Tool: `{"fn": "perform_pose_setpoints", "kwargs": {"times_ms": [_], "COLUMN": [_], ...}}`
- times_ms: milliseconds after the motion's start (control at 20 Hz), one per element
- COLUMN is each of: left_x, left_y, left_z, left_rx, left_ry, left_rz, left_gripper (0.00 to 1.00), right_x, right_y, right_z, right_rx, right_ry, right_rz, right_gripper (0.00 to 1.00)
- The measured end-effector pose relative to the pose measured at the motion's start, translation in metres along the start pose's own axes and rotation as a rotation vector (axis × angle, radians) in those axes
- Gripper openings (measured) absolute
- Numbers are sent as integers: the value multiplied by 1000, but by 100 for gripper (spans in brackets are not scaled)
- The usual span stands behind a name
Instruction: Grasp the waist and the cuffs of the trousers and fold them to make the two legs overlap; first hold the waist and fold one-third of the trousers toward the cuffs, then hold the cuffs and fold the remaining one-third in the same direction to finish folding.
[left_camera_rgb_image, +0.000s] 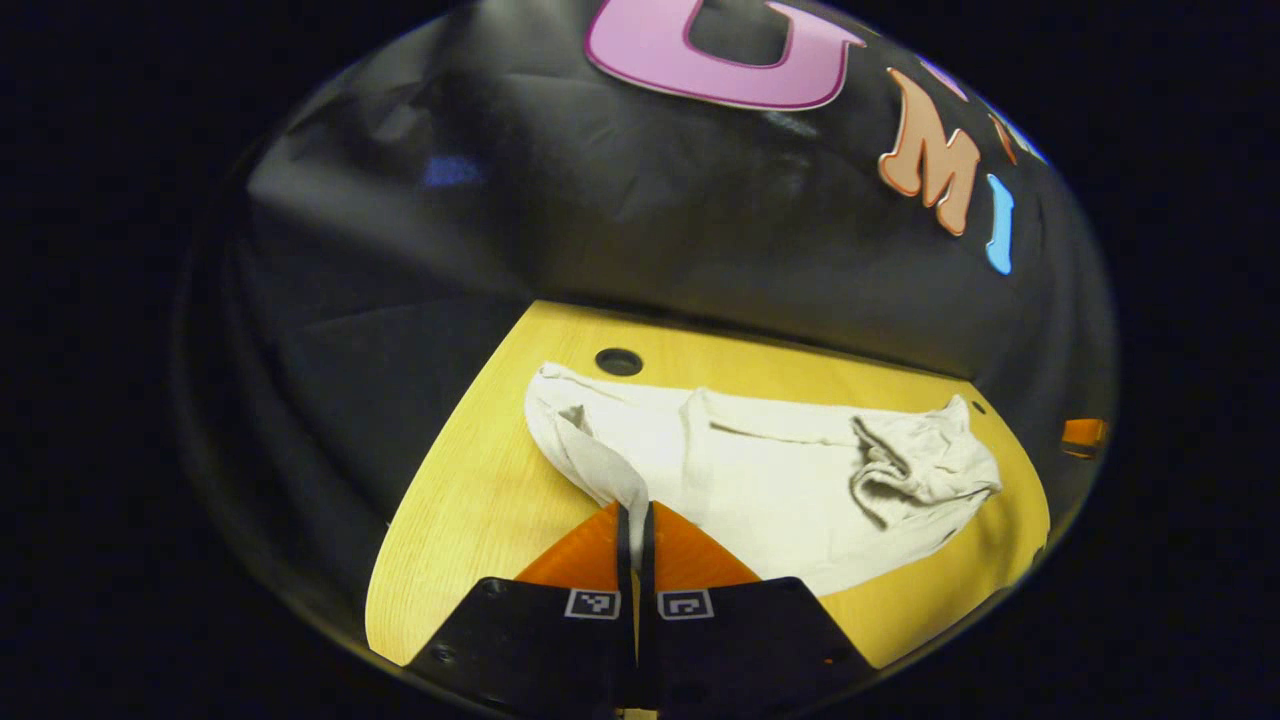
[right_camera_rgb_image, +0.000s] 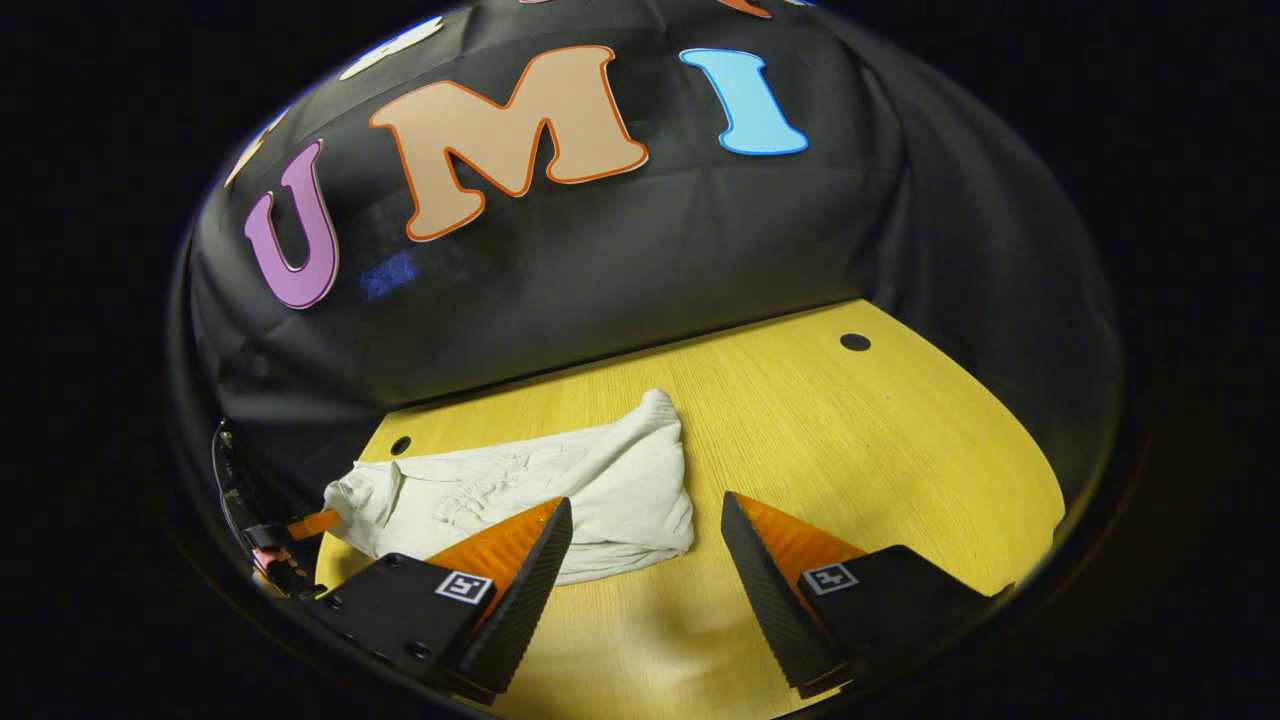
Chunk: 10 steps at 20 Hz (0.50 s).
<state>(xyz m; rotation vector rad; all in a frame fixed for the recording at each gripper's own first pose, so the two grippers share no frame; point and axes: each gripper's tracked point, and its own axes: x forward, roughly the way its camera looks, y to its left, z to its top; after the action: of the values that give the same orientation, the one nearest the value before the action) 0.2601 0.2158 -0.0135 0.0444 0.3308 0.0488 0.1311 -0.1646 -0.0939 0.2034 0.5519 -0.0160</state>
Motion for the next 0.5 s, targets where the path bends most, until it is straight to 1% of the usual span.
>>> {"fn": "perform_pose_setpoints", "kwargs": {"times_ms": [150, 350, 500], "left_x": [-5, -14, -15], "left_y": [-43, -119, -173], "left_z": [35, 72, 93], "left_rx": [20, 56, 95], "left_ry": [-53, -107, -135], "left_rz": [-69, -159, -190], "left_gripper": [0, 0, 0], "right_x": [0, -7, -12], "right_y": [-8, -24, -43], "right_z": [1, 4, 6], "right_rx": [-19, -25, -49], "right_ry": [1, 0, -2], "right_rz": [8, 25, 34], "right_gripper": [97, 96, 97]}}
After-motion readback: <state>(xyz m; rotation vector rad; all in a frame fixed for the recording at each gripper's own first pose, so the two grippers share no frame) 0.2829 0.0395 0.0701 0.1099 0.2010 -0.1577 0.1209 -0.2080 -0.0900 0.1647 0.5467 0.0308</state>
